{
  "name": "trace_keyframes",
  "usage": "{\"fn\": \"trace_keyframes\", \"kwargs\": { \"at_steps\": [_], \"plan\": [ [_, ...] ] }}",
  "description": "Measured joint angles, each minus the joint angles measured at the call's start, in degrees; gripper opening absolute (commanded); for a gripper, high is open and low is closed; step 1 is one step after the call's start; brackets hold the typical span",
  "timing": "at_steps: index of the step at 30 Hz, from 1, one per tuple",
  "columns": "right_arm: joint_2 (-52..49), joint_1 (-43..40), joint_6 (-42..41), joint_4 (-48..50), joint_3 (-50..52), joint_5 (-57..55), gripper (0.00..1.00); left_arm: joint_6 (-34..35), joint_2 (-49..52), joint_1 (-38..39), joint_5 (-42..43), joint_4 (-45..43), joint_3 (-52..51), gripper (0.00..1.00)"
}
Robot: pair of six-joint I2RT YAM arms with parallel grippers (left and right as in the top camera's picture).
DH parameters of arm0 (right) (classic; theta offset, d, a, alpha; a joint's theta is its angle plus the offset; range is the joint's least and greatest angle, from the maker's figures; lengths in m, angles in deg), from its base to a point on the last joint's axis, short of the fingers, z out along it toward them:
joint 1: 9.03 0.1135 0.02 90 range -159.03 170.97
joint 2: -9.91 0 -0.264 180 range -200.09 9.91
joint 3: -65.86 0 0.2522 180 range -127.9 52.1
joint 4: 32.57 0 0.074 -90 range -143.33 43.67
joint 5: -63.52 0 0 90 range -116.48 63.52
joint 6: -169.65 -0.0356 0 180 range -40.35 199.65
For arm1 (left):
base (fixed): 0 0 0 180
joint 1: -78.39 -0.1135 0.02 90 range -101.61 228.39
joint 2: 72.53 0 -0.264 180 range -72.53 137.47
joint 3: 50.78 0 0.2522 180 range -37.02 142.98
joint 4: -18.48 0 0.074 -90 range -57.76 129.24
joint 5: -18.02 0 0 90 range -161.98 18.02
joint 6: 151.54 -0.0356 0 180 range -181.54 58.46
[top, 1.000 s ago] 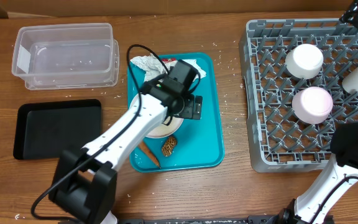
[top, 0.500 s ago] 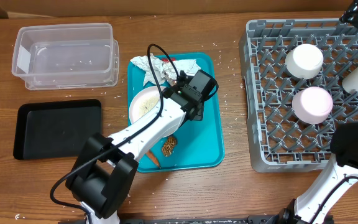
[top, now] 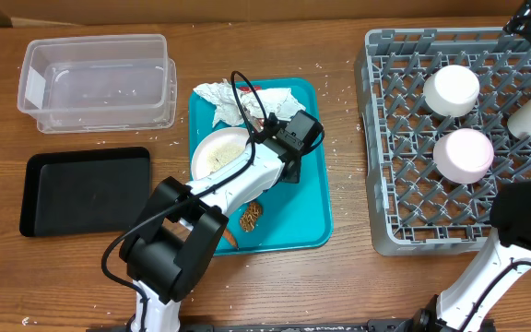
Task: Sort waste into correct bins and load items into the dishwasher
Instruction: 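Move the left gripper to the white rice plate and grasp its rim, then lift the white plate and carry it over the black tray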
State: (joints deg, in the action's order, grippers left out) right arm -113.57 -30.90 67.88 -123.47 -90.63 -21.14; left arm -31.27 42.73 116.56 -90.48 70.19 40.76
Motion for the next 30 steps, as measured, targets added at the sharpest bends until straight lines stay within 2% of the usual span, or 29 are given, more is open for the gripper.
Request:
{"fn": "trace_keyframes", "kwargs": {
  "at_steps": [3,9,12,17,22,30],
  "plan": [
    [0.0,0.0,0.0,0.0,0.0,0.0,1.00,-0.2,0.0,0.0,0.0,-0.1,0.0,0.66],
    [0.0,0.0,0.0,0.0,0.0,0.0,1.00,-0.2,0.0,0.0,-0.2,-0.1,0.0,0.61],
    [0.0,0.0,0.0,0.0,0.0,0.0,1.00,-0.3,0.0,0.3,-0.2,-0.1,0.0,0.53],
    [0.0,0.0,0.0,0.0,0.0,0.0,1.00,-0.4,0.0,1.0,-0.2,0.0,0.0,0.52],
    [0.0,0.0,0.0,0.0,0.0,0.0,1.00,-0.3,0.0,1.1,-0.2,0.2,0.0,0.38],
    [0.0,0.0,0.0,0.0,0.0,0.0,1.00,-0.3,0.1,1.1,-0.2,1.1,0.0,0.35]
  ]
}}
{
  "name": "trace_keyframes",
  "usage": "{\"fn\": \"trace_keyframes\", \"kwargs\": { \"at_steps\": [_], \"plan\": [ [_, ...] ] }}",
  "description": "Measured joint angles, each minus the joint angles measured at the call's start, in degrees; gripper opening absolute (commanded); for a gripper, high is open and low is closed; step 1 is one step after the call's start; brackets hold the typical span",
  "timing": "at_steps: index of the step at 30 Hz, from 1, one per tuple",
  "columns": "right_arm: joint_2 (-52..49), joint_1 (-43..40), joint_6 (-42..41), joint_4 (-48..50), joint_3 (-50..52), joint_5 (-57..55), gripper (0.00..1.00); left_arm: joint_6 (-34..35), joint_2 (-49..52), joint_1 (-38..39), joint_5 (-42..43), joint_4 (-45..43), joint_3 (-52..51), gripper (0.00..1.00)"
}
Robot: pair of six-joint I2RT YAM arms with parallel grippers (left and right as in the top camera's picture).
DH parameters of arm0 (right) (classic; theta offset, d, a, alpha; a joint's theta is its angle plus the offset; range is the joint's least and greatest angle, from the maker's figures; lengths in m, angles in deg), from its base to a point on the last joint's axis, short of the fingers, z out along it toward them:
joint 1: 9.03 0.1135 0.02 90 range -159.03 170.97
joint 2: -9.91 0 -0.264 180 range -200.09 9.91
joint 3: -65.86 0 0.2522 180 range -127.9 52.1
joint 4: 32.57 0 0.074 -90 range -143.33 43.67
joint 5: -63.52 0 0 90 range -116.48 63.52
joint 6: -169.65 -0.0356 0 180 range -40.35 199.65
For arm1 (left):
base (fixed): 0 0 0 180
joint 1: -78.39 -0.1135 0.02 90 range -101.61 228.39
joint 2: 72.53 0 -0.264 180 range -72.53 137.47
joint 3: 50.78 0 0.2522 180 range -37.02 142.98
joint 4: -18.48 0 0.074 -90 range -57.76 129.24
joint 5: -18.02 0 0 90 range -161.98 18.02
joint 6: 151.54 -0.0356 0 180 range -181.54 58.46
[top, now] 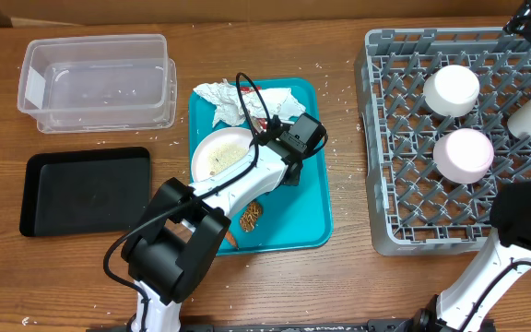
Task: Sort waste into correct bins and load items into the dishwasher
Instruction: 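Lift the white plate and carry it over the black tray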
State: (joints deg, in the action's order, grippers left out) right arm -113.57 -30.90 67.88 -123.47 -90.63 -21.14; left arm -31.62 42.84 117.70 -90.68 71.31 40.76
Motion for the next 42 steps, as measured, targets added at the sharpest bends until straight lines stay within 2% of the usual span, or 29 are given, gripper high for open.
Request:
{"fn": "trace_keyframes", "kwargs": {
  "at_steps": [6,9,13,17,25,42],
  "plan": [
    [0.0,0.0,0.0,0.0,0.0,0.0,1.00,0.2,0.1,0.0,0.0,1.1,0.0,0.30],
    [0.0,0.0,0.0,0.0,0.0,0.0,1.00,0.2,0.2,0.0,0.0,1.2,0.0,0.20],
    [0.0,0.0,0.0,0.0,0.0,0.0,1.00,0.6,0.2,0.1,0.0,1.2,0.0,0.18],
    [0.0,0.0,0.0,0.0,0.0,0.0,1.00,0.5,0.3,0.1,0.1,1.1,0.0,0.04],
    [0.0,0.0,0.0,0.0,0.0,0.0,1.00,-0.5,0.7,0.4,0.0,6.2,4.7,0.04],
    [0.0,0.0,0.0,0.0,0.0,0.0,1.00,-0.4,0.9,0.4,0.0,25.2,20.7,0.05]
  ]
}}
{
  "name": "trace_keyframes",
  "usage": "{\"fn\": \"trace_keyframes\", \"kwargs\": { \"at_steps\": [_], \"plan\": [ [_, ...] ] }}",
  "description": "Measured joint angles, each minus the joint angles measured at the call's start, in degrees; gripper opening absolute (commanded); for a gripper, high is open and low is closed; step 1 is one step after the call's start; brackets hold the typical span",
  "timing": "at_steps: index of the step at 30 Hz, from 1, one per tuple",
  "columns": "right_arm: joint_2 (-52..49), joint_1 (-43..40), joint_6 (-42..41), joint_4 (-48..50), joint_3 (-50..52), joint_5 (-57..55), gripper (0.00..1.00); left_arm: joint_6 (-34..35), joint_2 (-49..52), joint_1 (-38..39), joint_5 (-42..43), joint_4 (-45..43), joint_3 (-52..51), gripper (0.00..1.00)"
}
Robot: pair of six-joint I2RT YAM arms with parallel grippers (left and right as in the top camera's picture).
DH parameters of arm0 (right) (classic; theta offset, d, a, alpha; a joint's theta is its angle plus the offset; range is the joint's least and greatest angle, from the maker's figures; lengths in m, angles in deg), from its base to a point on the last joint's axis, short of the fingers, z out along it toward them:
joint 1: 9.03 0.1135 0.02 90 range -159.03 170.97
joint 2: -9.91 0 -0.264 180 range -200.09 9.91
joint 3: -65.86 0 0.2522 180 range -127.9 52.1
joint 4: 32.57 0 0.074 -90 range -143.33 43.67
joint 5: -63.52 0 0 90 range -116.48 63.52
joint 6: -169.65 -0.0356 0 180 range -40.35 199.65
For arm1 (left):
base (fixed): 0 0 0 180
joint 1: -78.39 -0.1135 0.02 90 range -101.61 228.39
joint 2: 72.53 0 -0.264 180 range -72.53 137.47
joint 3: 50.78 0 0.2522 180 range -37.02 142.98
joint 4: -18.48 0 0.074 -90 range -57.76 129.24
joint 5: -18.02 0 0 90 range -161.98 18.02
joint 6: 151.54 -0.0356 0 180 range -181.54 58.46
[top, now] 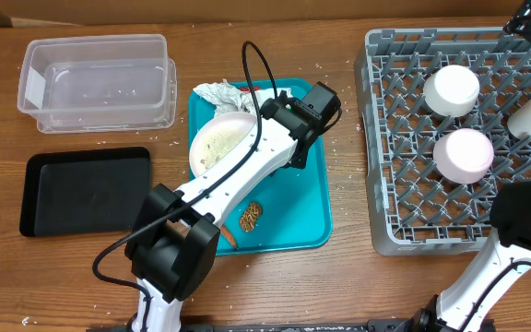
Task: Sort waste into correct bins and load items into the dishwasher
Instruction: 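Lift the white plate and carry it over the black tray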
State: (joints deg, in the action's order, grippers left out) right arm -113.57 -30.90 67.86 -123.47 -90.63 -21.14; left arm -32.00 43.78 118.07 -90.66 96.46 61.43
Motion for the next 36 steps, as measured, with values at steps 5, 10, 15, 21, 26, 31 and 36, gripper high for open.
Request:
{"fn": "trace_keyframes", "kwargs": {
  "at_steps": [5,10,15,21,26,31,36],
  "plan": [
    [0.0,0.0,0.0,0.0,0.0,0.0,1.00,2.7,0.0,0.0,-1.6,5.8,1.9,0.04],
    [0.0,0.0,0.0,0.0,0.0,0.0,1.00,6.8,0.1,-0.1,-4.2,12.7,4.9,0.04],
    [0.0,0.0,0.0,0.0,0.0,0.0,1.00,9.8,0.1,-1.1,-6.6,17.8,8.3,0.04],
    [0.0,0.0,0.0,0.0,0.0,0.0,1.00,12.4,-0.3,-5.0,-6.9,20.9,9.6,0.04],
    [0.0,0.0,0.0,0.0,0.0,0.0,1.00,12.8,-2.7,-10.9,-6.9,21.1,9.7,0.04],
    [0.0,0.0,0.0,0.0,0.0,0.0,1.00,13.0,-5.8,-18.8,-6.4,21.2,9.7,0.04],
    [0.0,0.0,0.0,0.0,0.0,0.0,1.00,13.0,-6.2,-26.6,-3.2,20.5,9.5,0.04]
  ]
}}
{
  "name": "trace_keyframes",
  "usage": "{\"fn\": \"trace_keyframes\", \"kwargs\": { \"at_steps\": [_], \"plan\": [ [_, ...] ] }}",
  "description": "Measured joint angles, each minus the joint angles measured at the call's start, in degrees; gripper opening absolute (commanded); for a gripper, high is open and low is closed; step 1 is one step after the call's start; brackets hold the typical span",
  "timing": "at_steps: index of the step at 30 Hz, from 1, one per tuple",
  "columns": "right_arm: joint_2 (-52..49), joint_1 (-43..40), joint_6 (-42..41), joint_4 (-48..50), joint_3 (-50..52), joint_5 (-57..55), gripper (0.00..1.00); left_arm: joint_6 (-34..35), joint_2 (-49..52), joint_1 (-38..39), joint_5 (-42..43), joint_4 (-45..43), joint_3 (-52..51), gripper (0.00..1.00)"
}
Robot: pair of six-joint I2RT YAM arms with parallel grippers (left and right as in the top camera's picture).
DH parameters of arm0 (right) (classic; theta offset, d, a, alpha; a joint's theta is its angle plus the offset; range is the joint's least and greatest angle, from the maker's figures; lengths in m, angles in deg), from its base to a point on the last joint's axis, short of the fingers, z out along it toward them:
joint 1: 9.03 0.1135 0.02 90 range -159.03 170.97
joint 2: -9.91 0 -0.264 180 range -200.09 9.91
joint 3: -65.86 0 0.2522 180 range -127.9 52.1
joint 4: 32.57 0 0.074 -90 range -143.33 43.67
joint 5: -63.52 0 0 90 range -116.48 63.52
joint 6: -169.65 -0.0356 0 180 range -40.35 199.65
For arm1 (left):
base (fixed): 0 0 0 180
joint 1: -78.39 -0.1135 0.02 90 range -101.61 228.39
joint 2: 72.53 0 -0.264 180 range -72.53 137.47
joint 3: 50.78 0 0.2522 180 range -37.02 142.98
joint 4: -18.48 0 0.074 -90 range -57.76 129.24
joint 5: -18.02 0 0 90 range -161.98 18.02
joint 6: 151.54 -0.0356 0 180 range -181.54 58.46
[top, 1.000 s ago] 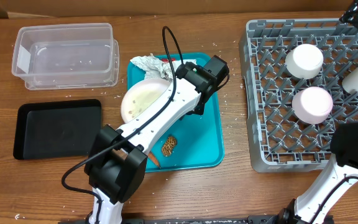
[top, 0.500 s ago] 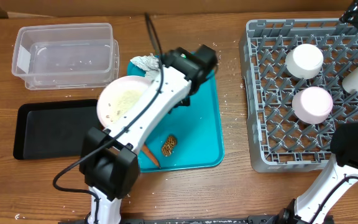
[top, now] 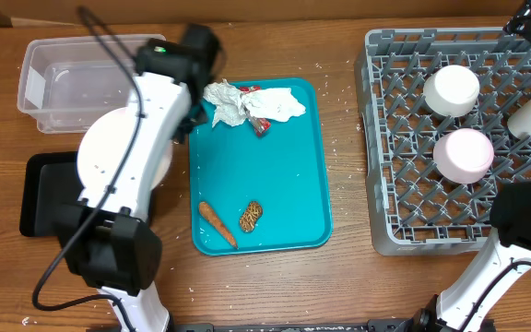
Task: Sort waste into correct bins and load items into the dishwasher
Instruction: 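Lift the white plate and carry it over the black tray, then tilt the plate with the left gripper to pour rice onto black tray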
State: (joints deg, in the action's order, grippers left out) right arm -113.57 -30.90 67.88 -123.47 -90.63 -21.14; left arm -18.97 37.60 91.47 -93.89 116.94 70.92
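Observation:
My left gripper point(top: 190, 114) is shut on the rim of a white bowl point(top: 90, 153). It holds the bowl in the air at the left, above the gap between the clear plastic bin point(top: 72, 78) and the black tray point(top: 46, 207); my arm crosses over the bowl. The teal tray point(top: 284, 184) carries crumpled white paper point(top: 247, 101), a red wrapper scrap point(top: 262, 125), a carrot point(top: 218, 224) and a brown food piece point(top: 252, 215). At the right stands the grey dish rack point(top: 413, 184). The right gripper is out of view.
The rack holds three upturned white pieces point(top: 451, 89), point(top: 464, 153). The right arm's base point(top: 524, 221) stands in front of the rack's right end. White crumbs dot the wooden table around the tray.
My left arm has swung from over the teal tray to the left side, taking the white bowl with it. The bowl has left the tray and now hangs near the clear bin and black tray.
At first my left gripper sat at the white bowl's right rim while the bowl lay on the teal tray. It stayed there a second later. Then the bowl was raised and tilted over the tray's back. Now it is held beyond the tray's left side.

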Motion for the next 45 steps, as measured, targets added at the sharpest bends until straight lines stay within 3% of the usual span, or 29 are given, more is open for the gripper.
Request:
{"fn": "trace_keyframes", "kwargs": {
  "at_steps": [7,17,27,45],
  "plan": [
    [0.0,0.0,0.0,0.0,0.0,0.0,1.00,0.2,0.0,-8.0,4.0,-1.3,-1.8,0.04],
    [0.0,0.0,0.0,0.0,0.0,0.0,1.00,-2.7,0.0,-17.4,12.9,-10.8,-5.6,0.04],
    [0.0,0.0,0.0,0.0,0.0,0.0,1.00,-8.1,0.0,-21.6,23.1,-14.5,-5.6,0.04],
    [0.0,0.0,0.0,0.0,0.0,0.0,1.00,-16.3,0.0,-28.4,39.8,-13.6,-5.6,0.04]
  ]
}}
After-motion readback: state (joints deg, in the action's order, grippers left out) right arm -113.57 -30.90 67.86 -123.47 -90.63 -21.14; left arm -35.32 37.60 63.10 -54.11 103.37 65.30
